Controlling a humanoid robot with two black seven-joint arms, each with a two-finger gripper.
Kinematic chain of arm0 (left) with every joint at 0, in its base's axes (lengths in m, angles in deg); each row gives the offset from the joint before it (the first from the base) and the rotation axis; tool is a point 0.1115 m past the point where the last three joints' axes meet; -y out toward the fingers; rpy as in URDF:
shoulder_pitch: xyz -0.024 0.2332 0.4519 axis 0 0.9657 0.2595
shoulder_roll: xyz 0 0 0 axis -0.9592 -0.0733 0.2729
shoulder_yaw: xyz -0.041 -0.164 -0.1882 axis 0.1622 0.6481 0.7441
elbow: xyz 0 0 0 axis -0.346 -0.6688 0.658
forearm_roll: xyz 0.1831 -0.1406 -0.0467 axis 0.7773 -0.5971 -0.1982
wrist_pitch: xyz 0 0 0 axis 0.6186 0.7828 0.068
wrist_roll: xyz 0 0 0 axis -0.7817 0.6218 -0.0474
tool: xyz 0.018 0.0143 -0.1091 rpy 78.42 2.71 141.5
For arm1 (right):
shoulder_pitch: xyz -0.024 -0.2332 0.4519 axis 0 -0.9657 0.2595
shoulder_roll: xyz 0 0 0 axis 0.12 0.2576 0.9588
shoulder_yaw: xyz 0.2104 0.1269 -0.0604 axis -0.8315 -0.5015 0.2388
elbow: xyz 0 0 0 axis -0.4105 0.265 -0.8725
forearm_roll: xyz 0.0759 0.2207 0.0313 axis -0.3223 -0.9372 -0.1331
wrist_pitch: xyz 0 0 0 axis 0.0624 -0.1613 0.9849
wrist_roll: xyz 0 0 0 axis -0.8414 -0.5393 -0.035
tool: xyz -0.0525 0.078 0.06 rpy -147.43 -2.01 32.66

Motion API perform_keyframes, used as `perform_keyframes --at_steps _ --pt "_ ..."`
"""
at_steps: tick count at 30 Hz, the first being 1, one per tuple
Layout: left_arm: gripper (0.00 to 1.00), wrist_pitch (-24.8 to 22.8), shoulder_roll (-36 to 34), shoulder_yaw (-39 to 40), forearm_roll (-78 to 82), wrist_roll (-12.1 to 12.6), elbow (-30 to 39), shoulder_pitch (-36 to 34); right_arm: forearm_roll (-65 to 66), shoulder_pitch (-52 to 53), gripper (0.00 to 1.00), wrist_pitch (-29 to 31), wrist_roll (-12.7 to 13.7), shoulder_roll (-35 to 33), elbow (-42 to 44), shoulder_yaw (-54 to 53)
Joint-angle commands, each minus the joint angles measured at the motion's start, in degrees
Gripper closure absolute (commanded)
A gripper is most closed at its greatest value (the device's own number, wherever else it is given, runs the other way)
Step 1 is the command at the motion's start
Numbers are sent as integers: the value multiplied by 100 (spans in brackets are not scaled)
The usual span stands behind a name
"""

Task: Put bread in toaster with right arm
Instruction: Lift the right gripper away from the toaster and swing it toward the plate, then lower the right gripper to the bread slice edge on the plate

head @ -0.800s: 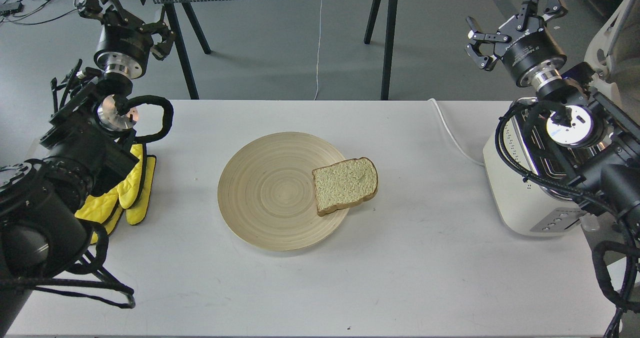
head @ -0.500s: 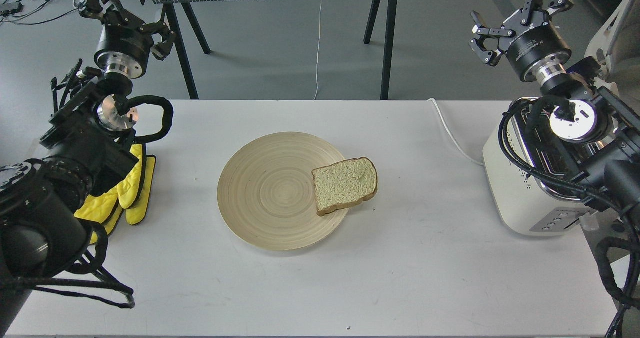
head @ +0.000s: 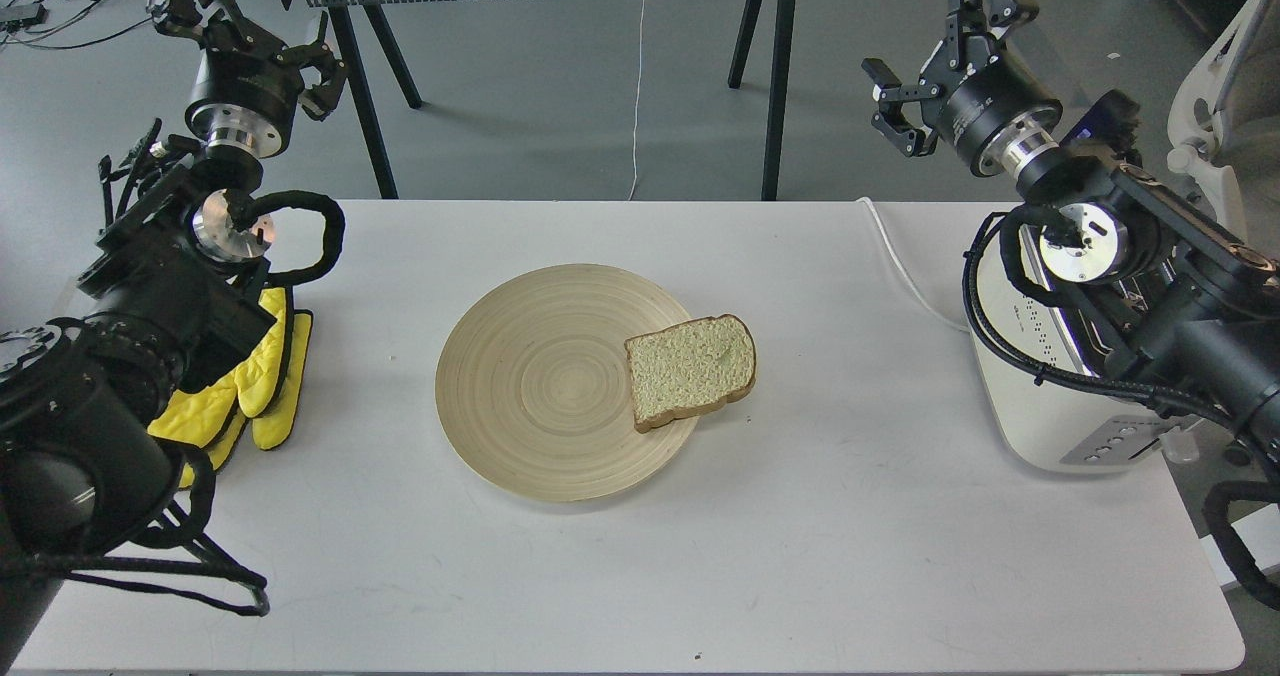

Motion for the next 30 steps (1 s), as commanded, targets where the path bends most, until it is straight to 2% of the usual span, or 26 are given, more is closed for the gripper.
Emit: perform_keyframes --at_steps 1,8,14,23,30 --pt "0 0 -1 6 0 1 0 -9 899 -152 1 -388 -6 -40 -302 440" --pt "0 0 -1 6 0 1 0 0 1393 -310 3 -1195 11 -48 -329 1591" --pt "0 0 8 14 0 1 0 0 2078 -371 9 -1917 -15 57 -364 2778" --pt "0 0 8 41 -8 1 8 0 2114 -644 20 -1962 -15 224 -355 2903" --pt "0 0 8 50 -8 1 8 0 2132 -872 24 -1962 -24 522 -303 2938"
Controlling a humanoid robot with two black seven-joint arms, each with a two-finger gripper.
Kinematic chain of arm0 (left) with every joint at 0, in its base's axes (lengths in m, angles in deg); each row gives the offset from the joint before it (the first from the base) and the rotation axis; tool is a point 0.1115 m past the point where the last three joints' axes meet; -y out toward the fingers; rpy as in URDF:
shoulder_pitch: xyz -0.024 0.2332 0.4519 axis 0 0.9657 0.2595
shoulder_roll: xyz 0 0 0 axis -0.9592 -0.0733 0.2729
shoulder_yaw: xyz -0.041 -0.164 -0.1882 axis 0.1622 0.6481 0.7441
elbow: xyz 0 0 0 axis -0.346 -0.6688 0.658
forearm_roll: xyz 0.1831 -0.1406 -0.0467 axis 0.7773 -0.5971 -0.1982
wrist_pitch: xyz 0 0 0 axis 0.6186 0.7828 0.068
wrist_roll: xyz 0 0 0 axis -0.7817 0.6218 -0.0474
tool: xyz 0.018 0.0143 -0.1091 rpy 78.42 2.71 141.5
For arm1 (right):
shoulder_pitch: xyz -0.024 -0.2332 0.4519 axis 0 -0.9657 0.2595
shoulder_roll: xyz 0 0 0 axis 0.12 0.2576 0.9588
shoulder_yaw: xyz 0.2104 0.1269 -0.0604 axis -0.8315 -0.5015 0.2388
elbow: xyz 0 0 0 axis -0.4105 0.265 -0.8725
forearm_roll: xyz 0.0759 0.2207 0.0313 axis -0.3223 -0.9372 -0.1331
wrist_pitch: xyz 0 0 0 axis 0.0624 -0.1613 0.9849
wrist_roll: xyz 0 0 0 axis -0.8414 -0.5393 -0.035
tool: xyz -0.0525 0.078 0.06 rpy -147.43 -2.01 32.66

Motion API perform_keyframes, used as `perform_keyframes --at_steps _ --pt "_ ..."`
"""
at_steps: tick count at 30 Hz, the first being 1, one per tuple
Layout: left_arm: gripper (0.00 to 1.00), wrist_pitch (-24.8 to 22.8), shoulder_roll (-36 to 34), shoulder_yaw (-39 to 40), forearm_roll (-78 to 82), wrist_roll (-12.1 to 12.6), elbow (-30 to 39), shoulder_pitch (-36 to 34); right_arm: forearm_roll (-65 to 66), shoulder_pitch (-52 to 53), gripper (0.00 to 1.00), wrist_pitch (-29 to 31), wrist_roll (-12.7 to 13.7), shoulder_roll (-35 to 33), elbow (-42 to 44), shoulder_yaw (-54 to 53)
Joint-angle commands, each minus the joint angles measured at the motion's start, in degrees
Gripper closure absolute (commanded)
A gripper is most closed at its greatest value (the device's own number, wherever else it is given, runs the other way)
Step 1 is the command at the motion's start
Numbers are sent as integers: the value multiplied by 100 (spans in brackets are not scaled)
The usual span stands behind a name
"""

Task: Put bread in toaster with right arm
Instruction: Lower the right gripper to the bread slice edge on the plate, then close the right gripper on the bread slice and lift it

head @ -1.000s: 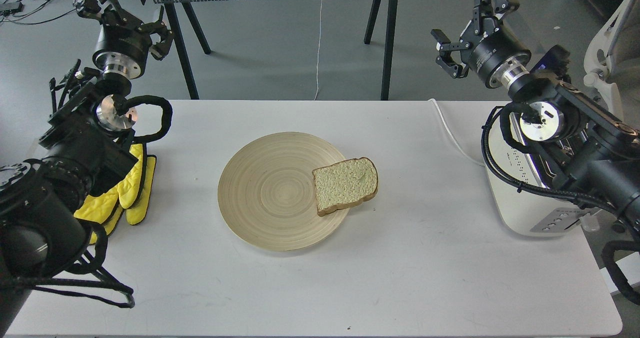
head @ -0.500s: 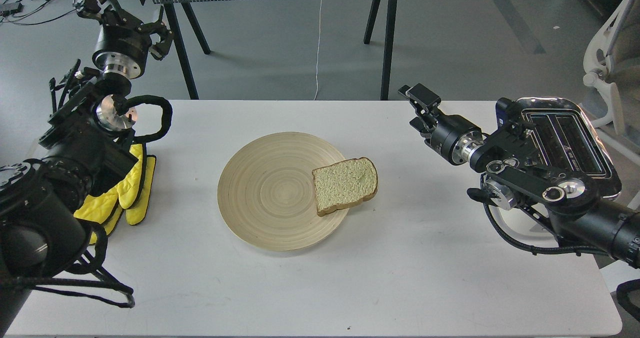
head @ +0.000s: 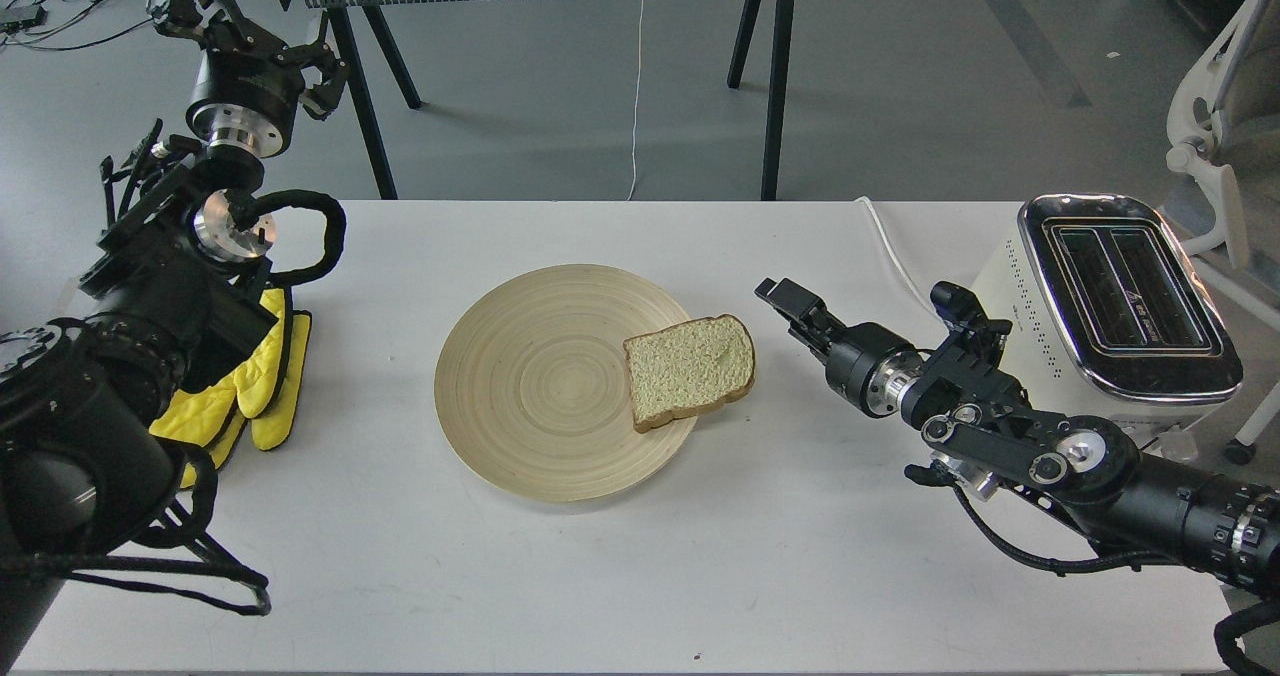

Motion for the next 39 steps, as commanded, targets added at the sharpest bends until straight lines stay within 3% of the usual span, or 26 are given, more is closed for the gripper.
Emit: perform_keyframes --at_steps 1,6,12,20,29,36,39 --pt "0 0 -3 0 0 1 -4 0 11 -136 26 6 -11 178 49 13" --pt "0 0 -3 0 0 1 -4 0 20 -162 33 6 -2 319 67 13" --pt "0 0 6 -9 9 1 5 0 432 -197 65 59 -2 328 58 22" --pt "0 0 -12 0 0 1 -4 0 468 -162 89 85 -2 337 58 347" --pt "0 0 -12 0 0 -8 -4 0 459 22 100 24 -46 197 -275 277" --pt "0 0 -3 0 0 -8 -4 0 451 681 100 24 -37 -1322 -1549 285" --pt "0 0 -3 0 0 -8 -4 0 547 953 99 85 -29 -2314 -2146 364"
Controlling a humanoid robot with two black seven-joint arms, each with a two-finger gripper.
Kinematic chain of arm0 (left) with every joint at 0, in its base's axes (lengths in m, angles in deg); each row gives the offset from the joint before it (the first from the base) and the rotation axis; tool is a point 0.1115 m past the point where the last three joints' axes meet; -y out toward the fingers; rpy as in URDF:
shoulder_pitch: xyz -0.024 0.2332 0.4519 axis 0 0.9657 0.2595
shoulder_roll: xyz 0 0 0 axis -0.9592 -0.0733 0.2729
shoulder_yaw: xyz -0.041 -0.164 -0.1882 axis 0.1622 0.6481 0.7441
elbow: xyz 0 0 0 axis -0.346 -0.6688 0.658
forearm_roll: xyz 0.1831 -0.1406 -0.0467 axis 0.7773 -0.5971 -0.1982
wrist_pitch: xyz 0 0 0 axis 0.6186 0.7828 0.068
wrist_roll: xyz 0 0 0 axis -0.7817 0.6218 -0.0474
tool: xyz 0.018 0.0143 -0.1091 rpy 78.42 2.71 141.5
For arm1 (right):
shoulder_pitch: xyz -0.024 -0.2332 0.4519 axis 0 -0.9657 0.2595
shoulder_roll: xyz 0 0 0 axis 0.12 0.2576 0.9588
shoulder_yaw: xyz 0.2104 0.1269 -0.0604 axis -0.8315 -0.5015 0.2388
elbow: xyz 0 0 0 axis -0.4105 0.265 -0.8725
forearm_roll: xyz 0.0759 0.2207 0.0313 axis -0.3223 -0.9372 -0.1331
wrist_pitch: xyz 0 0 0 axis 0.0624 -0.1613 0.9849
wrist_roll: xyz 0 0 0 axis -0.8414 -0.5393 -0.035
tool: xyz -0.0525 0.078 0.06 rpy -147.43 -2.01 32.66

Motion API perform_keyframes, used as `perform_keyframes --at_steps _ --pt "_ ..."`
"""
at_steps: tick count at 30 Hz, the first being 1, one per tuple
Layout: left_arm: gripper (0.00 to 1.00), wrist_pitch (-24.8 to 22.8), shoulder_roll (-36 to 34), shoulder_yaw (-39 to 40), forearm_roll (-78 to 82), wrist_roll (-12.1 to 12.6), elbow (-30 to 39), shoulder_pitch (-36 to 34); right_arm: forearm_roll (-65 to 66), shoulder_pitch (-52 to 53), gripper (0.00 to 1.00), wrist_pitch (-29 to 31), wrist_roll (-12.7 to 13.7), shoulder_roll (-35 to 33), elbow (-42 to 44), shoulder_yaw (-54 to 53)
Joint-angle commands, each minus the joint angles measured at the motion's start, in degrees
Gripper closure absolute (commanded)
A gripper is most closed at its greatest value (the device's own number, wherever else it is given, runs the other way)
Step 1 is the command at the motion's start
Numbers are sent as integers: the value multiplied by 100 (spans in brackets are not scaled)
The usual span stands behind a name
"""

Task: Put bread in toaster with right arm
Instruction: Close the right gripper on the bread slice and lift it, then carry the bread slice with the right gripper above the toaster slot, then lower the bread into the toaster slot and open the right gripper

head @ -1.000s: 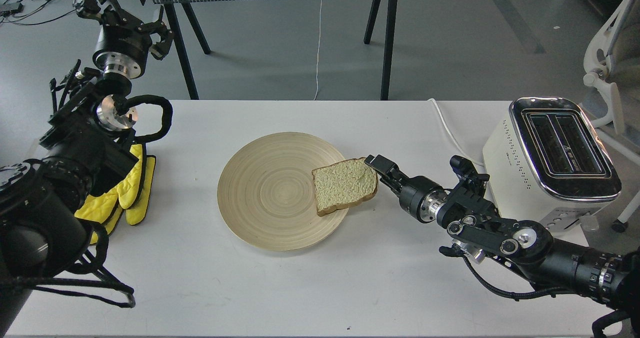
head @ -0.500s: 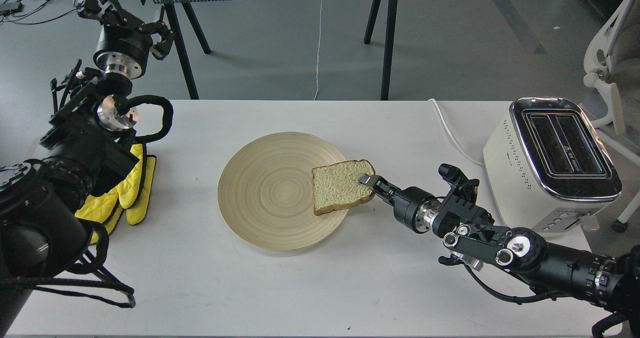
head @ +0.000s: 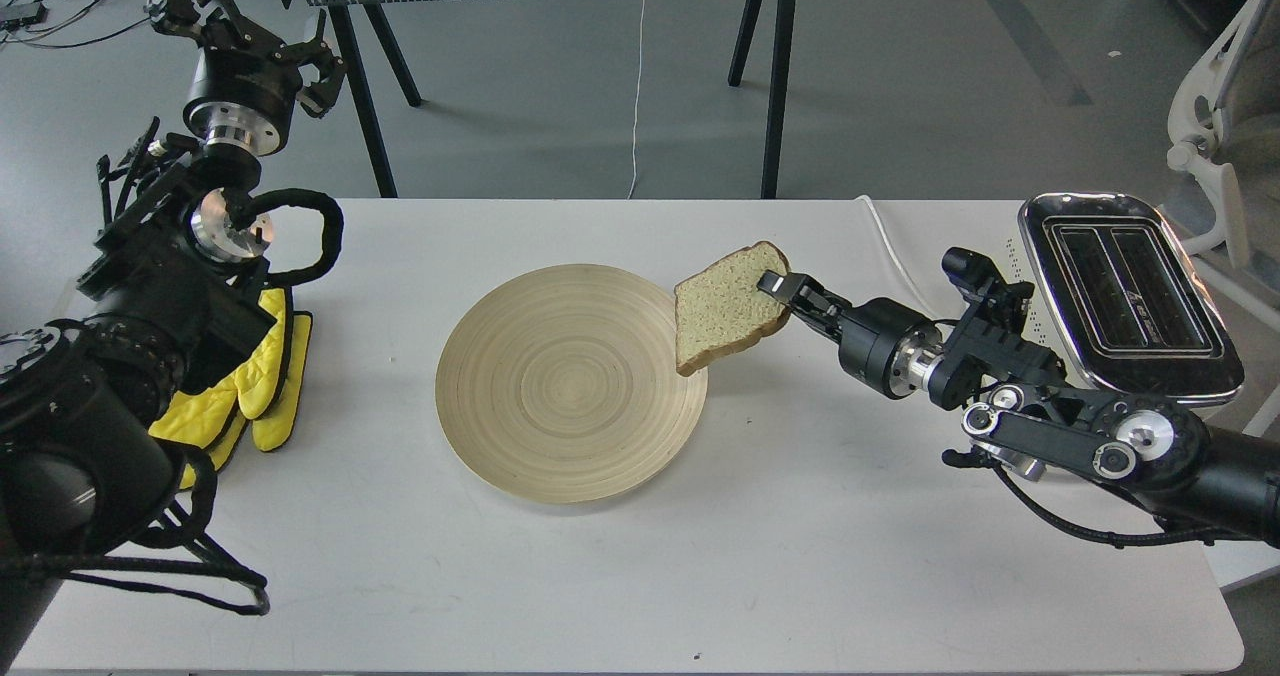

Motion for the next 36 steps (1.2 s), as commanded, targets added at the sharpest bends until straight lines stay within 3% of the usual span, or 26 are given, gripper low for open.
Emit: perform_keyframes --at_steps 1,7,13,17,23,36 --pt "0 0 1 0 0 9 0 0 282 388 99 63 12 -1256 -757 144" --pt "0 0 1 0 0 0 0 0 1575 942 99 317 126 -2847 -1487 277" --pt "0 0 10 0 0 0 0 0 1682 1452 99 958 275 -4438 -2181 259" --pt "0 0 19 0 0 0 0 0 1795 1549 99 1257 284 -5116 -2174 259" --pt "0 0 27 -9 0 0 0 0 1893 1418 99 1293 284 -5293 -1910 373" --pt "0 0 28 0 0 0 0 0 1971 1312 99 1249 354 -4960 -1673 689"
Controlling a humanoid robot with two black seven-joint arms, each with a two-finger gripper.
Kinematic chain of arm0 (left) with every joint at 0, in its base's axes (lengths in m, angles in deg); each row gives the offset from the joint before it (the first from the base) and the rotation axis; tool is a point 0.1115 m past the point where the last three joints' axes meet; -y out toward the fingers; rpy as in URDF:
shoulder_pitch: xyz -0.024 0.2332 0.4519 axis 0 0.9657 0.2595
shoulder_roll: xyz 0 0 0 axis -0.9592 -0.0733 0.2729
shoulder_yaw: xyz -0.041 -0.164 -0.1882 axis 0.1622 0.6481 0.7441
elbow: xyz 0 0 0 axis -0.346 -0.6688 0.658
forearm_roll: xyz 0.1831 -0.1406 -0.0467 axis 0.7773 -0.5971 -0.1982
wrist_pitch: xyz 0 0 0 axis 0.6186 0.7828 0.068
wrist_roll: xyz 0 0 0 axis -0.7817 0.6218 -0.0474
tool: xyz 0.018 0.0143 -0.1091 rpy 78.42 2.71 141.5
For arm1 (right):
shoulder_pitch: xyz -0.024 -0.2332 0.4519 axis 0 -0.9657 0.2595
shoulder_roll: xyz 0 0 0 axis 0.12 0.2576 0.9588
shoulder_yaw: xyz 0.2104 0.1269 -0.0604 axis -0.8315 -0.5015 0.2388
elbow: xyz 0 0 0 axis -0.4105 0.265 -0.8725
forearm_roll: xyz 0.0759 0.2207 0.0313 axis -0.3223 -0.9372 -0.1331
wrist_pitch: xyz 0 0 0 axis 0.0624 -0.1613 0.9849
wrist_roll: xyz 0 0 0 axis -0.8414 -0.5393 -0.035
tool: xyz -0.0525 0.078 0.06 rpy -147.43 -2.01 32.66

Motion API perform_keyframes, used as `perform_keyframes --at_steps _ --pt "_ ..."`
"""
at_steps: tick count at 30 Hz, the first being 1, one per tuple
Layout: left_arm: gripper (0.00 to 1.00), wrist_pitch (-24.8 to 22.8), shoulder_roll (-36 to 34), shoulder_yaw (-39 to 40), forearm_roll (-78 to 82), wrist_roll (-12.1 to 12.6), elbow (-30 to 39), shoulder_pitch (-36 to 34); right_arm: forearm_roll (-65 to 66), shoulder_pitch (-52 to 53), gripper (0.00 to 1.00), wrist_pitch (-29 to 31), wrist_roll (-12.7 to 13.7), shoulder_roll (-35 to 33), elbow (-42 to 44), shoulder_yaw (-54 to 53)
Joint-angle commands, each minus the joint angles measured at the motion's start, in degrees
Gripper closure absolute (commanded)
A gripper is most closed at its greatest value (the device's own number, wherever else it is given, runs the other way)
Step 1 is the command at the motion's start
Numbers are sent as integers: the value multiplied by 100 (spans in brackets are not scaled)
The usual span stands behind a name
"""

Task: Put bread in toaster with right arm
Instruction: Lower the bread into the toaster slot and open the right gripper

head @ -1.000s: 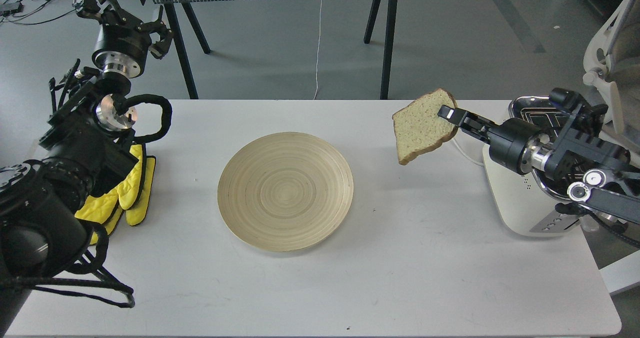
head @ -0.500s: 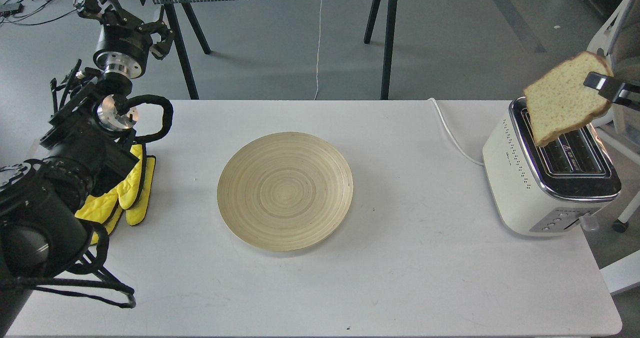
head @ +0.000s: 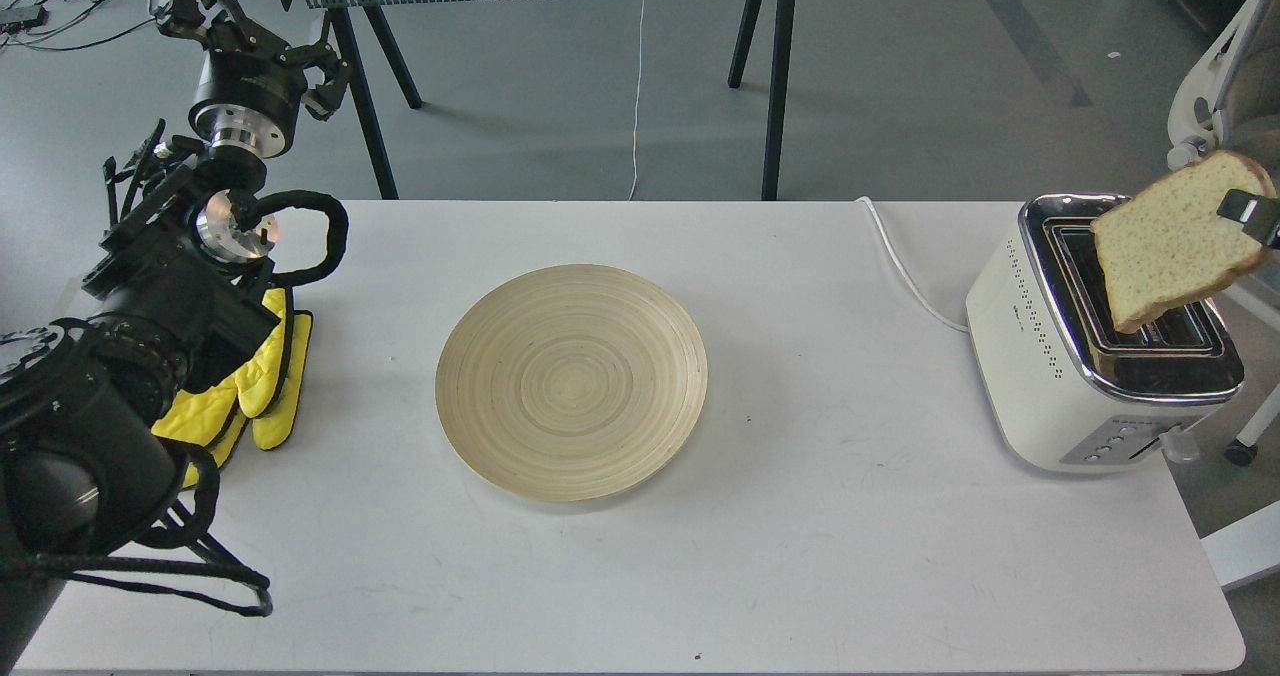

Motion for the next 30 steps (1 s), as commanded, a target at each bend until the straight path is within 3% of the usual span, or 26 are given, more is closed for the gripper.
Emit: perform_keyframes --at_steps 1,14,16,19,24,30 --pt "0 0 0 8 -9 0 -2 0 127 -13 99 -5 6 167 139 109" --pt "0 0 0 -1 0 0 -2 0 303 -83 94 -75 32 641 439 136" --pt "0 0 0 -1 -9 0 -2 0 295 -127 84 -84 41 764 474 135" --pt "0 0 0 8 -9 0 -2 0 233 -127 50 -119 32 800 439 109" --pt "0 0 0 8 -9 0 -2 0 216 -109 17 -128 -38 791 377 -66" --pt "0 0 0 -1 -9 0 -2 0 -336 -118 4 -110 -47 817 439 -1005"
